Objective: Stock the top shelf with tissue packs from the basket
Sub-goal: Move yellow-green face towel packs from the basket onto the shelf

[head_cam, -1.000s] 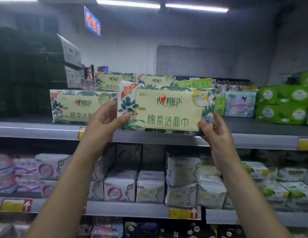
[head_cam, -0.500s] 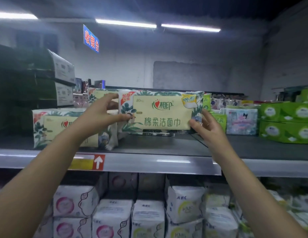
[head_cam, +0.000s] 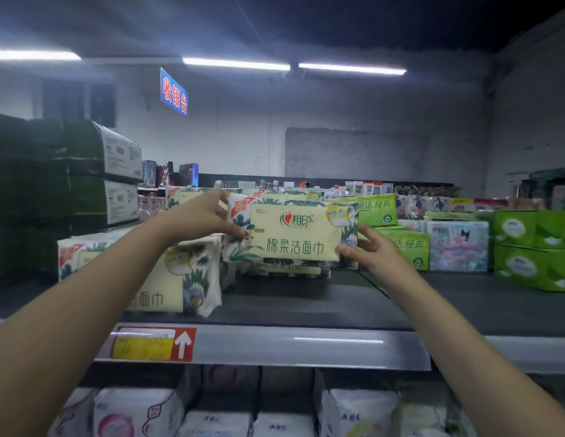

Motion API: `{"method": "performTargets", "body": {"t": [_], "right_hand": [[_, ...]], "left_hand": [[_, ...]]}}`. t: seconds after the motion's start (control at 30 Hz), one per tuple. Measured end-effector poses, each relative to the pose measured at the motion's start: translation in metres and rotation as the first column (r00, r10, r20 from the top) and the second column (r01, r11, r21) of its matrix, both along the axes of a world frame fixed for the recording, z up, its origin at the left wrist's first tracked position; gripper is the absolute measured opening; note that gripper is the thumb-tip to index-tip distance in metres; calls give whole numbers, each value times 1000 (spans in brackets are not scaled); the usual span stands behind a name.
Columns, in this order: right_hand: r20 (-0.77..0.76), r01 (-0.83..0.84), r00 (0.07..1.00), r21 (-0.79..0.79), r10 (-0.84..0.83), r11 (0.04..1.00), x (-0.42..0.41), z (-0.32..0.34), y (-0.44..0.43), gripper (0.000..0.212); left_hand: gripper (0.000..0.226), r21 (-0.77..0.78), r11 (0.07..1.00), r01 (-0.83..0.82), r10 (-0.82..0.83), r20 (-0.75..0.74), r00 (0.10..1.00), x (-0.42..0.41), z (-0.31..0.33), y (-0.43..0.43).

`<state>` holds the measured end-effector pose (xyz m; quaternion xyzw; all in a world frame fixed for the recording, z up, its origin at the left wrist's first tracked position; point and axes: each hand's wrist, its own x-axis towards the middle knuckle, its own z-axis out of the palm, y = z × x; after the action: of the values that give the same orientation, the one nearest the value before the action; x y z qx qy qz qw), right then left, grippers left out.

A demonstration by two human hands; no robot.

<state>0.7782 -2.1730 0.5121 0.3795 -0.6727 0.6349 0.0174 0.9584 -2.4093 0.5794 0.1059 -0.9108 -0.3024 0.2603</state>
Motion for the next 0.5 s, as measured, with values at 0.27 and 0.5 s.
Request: {"method": "performTargets", "body": {"t": [0.27, 0.5], "right_hand": [[180, -26, 984, 158, -3, 987, -14, 18, -19, 78], [211, -48, 977, 140, 17, 989, -20, 12, -34, 59]], "left_hand": [[37, -33, 998, -58, 63, 167, 984, -22, -5, -22], [47, -161, 981, -104, 139, 223, 965, -31, -5, -30]]}}
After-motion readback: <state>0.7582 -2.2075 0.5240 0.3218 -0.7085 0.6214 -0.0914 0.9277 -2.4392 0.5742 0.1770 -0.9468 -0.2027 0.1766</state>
